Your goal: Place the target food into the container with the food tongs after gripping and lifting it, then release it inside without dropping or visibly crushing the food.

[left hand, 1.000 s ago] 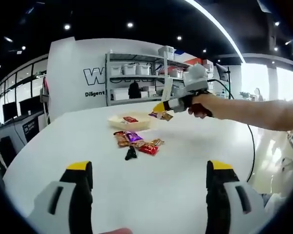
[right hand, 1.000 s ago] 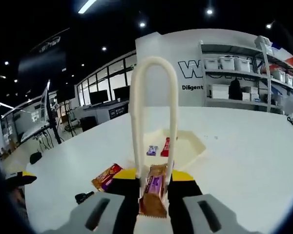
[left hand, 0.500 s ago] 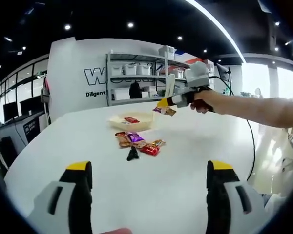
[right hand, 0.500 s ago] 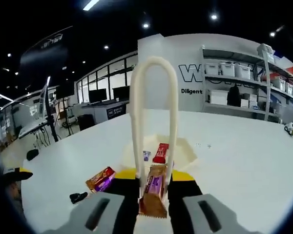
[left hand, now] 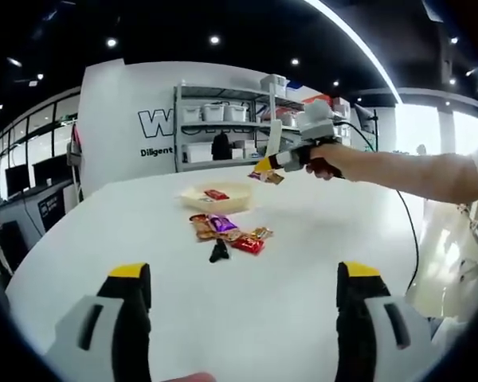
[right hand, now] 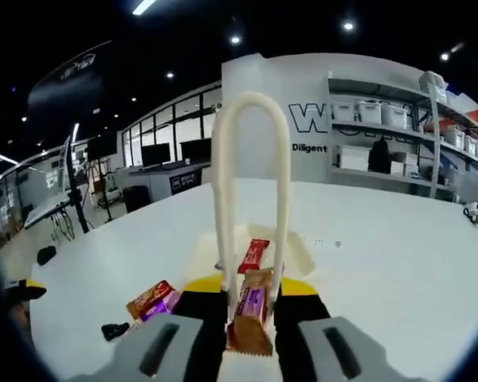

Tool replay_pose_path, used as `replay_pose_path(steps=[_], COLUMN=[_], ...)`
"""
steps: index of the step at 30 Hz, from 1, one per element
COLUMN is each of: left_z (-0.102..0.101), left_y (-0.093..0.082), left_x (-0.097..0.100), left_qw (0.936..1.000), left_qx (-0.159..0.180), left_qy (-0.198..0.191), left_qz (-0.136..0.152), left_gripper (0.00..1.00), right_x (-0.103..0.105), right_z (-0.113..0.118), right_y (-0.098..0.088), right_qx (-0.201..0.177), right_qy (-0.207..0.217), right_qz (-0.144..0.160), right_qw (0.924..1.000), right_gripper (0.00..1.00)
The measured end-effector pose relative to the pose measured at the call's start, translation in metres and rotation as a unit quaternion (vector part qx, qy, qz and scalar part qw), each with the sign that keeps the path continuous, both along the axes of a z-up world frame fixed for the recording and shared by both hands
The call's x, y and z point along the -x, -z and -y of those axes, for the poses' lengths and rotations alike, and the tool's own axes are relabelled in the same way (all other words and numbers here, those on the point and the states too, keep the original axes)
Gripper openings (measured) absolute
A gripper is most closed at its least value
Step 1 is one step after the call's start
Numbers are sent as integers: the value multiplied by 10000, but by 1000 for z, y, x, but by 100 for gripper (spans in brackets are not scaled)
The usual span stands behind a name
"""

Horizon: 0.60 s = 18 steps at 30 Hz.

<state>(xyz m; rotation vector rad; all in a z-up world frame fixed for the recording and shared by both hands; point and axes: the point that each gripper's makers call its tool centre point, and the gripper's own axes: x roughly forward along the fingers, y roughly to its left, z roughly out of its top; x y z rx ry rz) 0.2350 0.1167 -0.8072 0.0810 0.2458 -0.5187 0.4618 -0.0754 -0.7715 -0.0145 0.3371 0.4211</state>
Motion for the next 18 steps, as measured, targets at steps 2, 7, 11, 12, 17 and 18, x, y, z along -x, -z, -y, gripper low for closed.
replay_pose_path(steps=[2,7,11,12,17,18], left_z=[0,-1,0,1,1,1], left_y=[1,5,9,11,15,16], left_x=[-1,-6,-10,-12,-17,-18], left_qw=[10000,10000,10000,9999,9999,9999], left_qx=[-8,-43,-43,-44,-36,-47], left_qy=[-2,-27,-17,-18,-12,-7], left_qz=[-6,-38,-83,-105,-150,-162], left_gripper=[95,95,95,95,95,95], right_x=[-4,-14,-23,-27,-37,-42], right_z=[0,-2,-3,-3,-4,-4], right_y=[0,4,10,12,20,21], right_qx=[12,-34,39,38,104,116], right_qy=[11,15,11,13,-16,-8], right_qz=[7,-42,-65,-80,-124,-115], right_qw=[10000,10000,10000,10000,9999,9999], right_gripper=[15,15,15,15,15,15])
